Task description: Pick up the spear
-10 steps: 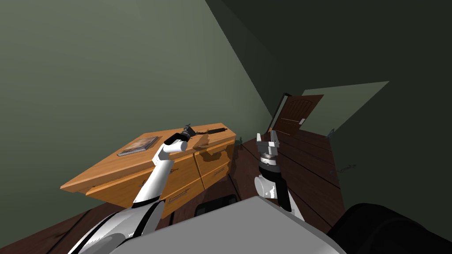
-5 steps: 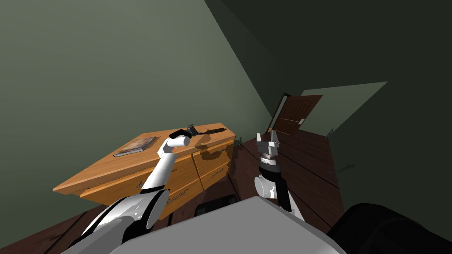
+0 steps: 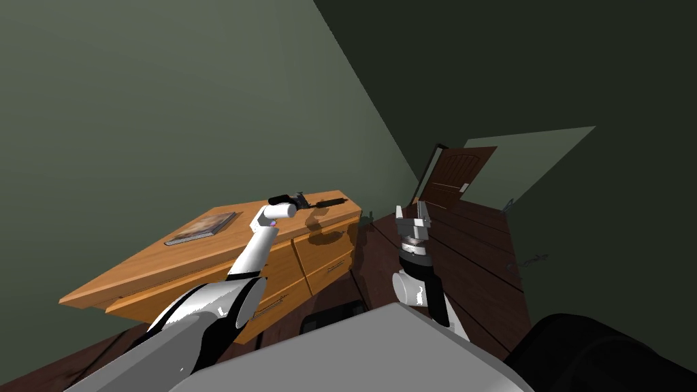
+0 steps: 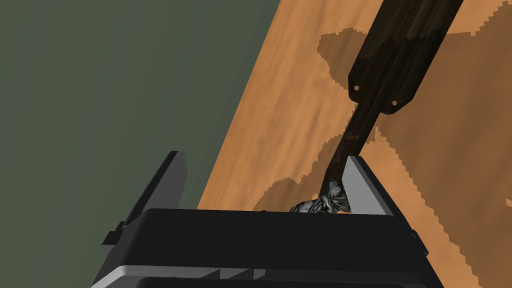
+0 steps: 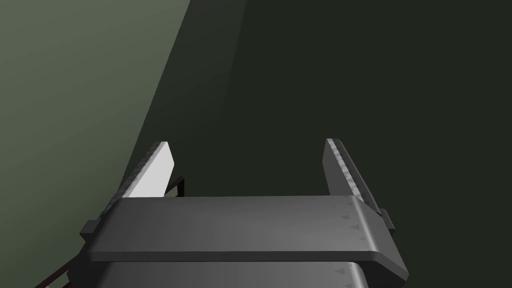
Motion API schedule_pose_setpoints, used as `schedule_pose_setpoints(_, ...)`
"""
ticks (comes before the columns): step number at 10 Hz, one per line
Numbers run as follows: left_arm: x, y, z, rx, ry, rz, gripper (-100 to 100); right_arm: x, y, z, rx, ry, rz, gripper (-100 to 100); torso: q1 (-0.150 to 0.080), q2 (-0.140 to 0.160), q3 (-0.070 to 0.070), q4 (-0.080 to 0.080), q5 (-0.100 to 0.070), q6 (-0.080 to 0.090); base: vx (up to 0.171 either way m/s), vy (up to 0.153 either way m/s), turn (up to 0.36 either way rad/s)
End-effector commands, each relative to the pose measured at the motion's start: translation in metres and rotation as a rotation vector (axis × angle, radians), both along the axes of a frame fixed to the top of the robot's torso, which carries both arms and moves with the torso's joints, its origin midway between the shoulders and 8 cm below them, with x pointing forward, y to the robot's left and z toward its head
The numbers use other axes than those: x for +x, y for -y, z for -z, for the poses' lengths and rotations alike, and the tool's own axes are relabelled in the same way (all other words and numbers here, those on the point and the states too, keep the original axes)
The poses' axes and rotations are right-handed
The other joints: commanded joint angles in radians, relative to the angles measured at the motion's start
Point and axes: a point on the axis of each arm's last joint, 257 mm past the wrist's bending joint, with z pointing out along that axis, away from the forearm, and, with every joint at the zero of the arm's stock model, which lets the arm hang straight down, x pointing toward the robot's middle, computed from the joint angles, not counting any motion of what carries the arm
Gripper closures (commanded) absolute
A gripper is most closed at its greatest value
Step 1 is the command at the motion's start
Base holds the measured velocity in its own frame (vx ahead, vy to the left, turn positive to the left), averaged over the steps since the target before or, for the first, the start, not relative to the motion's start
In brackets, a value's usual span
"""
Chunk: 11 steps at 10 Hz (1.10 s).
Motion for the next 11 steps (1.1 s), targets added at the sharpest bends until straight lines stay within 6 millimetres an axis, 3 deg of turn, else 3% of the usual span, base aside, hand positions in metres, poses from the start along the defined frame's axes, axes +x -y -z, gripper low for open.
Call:
schedule_pose_setpoints(1, 0.005, 0.008, 0.004, 0.007, -0.052, 0.01, -100, 0.0, 0.0, 0.0, 0.0, 0.0, 0.0, 0, 0.0, 0.0, 0.0, 0.0, 0.0, 0.0, 0.039, -0.052, -0.007)
schedule_pose_setpoints(5, 0.006, 0.017, 0.021, 0.027, -0.176, 0.024, -100, 0.0, 0.0, 0.0, 0.0, 0.0, 0.0, 0, 0.0, 0.0, 0.0, 0.0, 0.0, 0.0, 0.03, -0.038, -0.002)
schedule_pose_setpoints(8, 0.008, 0.026, 0.022, 0.059, -0.263, 0.036, -100, 0.0, 0.0, 0.0, 0.0, 0.0, 0.0, 0, -0.001, -0.002, -0.001, 0.0, 0.0, 0.0, 0.052, -0.057, -0.002)
schedule_pose_setpoints(9, 0.006, 0.026, 0.032, 0.064, -0.307, 0.036, -100, 0.0, 0.0, 0.0, 0.0, 0.0, 0.0, 0, -0.002, -0.002, -0.001, 0.0, 0.0, 0.0, 0.043, -0.05, 0.0)
schedule_pose_setpoints(11, 0.004, 0.03, 0.031, 0.086, -0.354, 0.041, -100, 0.0, 0.0, 0.0, 0.0, 0.0, 0.0, 0, 0.001, 0.0, 0.0, 0.0, 0.0, 0.0, 0.027, -0.032, -0.002)
